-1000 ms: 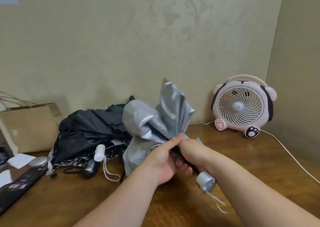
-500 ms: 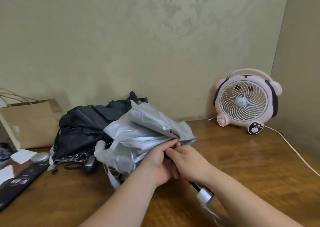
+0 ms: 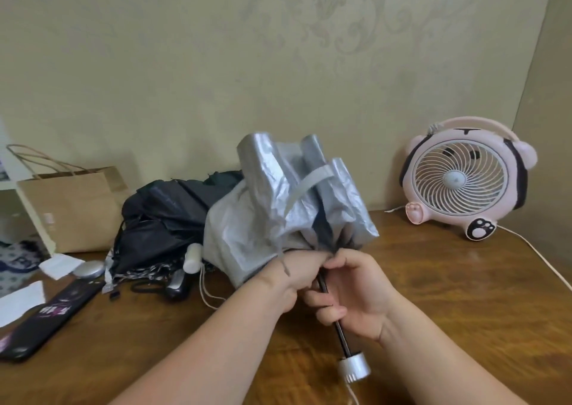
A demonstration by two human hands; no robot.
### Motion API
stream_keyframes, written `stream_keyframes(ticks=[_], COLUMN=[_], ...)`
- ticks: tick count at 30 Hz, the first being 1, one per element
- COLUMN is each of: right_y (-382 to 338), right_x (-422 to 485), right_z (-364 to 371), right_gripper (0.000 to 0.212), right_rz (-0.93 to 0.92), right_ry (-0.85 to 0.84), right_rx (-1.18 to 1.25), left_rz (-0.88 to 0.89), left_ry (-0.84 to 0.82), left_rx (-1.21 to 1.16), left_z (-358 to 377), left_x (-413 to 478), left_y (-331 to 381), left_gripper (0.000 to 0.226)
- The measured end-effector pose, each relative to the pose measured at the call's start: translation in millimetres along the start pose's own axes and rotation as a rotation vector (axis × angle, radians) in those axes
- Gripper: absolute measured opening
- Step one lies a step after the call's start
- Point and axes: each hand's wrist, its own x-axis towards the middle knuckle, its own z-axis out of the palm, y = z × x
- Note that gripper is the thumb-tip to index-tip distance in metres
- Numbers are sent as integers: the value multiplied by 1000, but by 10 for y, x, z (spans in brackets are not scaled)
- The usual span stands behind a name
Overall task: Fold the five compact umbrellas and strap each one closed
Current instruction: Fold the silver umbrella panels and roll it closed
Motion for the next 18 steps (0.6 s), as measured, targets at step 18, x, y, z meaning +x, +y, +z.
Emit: stream_keyframes(ticks=[18], right_y=[-95], right_x=[146], right_z=[-204], right_gripper=[39], right_rz=[176], right_ry=[62], right_rx=[34], left_rz=[207], left_ry=[-168], left_rx=[762], left_z=[-450], left_x=[-842], left_y=[121], left_gripper=[80])
